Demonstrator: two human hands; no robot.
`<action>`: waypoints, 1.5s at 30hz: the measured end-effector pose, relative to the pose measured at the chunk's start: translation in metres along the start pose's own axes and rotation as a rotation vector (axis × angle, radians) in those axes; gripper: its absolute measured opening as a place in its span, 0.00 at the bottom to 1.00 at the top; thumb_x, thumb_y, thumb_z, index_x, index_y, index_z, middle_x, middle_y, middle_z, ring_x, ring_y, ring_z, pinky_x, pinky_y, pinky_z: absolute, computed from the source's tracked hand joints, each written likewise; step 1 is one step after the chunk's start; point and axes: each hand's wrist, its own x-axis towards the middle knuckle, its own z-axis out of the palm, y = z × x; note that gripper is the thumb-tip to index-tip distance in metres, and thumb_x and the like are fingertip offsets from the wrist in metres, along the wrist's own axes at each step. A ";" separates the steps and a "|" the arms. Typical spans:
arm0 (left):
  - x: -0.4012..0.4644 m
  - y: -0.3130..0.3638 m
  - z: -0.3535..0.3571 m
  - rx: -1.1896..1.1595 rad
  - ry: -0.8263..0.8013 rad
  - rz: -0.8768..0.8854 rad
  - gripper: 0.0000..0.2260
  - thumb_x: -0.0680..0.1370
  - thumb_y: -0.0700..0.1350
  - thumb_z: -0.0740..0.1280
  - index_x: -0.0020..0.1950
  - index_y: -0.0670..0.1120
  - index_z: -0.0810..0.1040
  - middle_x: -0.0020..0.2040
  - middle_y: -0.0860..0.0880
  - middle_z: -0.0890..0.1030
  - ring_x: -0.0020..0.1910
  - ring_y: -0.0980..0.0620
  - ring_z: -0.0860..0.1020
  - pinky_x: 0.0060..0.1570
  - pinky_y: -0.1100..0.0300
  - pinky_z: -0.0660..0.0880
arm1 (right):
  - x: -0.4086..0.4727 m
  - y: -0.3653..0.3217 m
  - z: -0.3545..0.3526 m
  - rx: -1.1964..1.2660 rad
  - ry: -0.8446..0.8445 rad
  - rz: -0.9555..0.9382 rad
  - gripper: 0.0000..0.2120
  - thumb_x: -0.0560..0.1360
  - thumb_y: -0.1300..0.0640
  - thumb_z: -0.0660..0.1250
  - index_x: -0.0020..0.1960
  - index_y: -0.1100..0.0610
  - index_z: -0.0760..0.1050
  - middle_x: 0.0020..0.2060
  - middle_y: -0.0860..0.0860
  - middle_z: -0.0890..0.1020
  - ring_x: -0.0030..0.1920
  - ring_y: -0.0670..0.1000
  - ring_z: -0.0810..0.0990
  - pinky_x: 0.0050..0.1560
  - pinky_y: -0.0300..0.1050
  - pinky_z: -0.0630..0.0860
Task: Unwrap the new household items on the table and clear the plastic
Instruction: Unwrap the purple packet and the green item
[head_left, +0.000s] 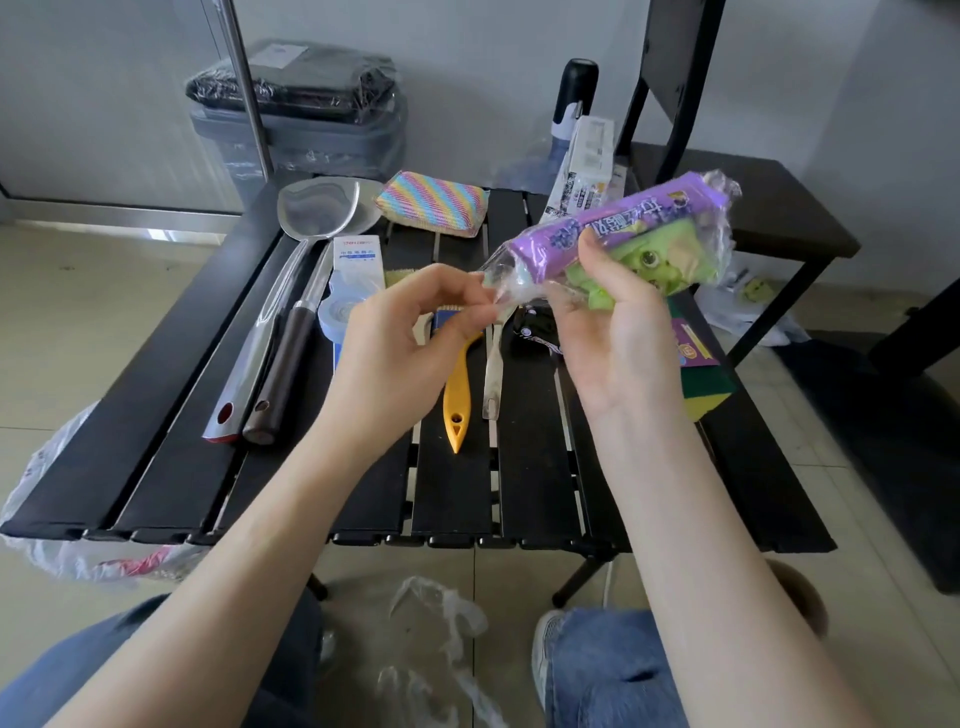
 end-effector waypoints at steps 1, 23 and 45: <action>0.000 0.001 -0.001 -0.003 -0.026 0.030 0.07 0.76 0.40 0.68 0.43 0.52 0.75 0.51 0.59 0.81 0.56 0.61 0.78 0.58 0.64 0.73 | 0.001 0.000 -0.001 0.005 0.016 -0.019 0.29 0.73 0.69 0.68 0.72 0.58 0.66 0.63 0.56 0.78 0.61 0.54 0.79 0.61 0.53 0.77; 0.002 0.012 -0.002 -0.343 -0.113 -0.498 0.06 0.74 0.52 0.68 0.47 0.52 0.82 0.31 0.59 0.75 0.32 0.63 0.72 0.41 0.65 0.68 | 0.003 0.004 -0.004 -0.054 -0.052 -0.062 0.32 0.70 0.72 0.68 0.72 0.60 0.65 0.62 0.57 0.77 0.60 0.56 0.78 0.62 0.53 0.76; 0.006 0.003 -0.015 -0.144 0.077 -0.135 0.04 0.77 0.44 0.69 0.49 0.54 0.81 0.35 0.35 0.72 0.36 0.51 0.69 0.41 0.58 0.68 | -0.003 0.006 -0.003 -0.213 -0.129 0.192 0.23 0.68 0.56 0.72 0.62 0.55 0.73 0.62 0.56 0.77 0.63 0.57 0.76 0.58 0.54 0.76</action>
